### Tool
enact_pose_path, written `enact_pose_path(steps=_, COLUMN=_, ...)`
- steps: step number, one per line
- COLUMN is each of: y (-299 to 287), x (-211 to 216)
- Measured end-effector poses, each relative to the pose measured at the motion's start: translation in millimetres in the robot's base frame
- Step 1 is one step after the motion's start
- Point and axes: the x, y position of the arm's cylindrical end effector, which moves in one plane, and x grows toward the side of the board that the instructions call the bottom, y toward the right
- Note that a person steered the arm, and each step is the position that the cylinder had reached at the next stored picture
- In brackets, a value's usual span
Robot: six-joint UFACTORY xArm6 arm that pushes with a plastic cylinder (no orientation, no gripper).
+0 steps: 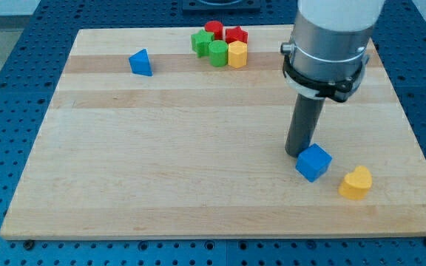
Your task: Push blue cube into yellow heart
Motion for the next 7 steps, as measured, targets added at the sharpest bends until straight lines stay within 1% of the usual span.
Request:
enact_pose_path(steps=1, y=4, x=5)
enact_pose_path(steps=5, y=53, x=33)
enact_pose_path(steps=6, y=35, x=32)
enact_pose_path(steps=7, y=-34, x=20)
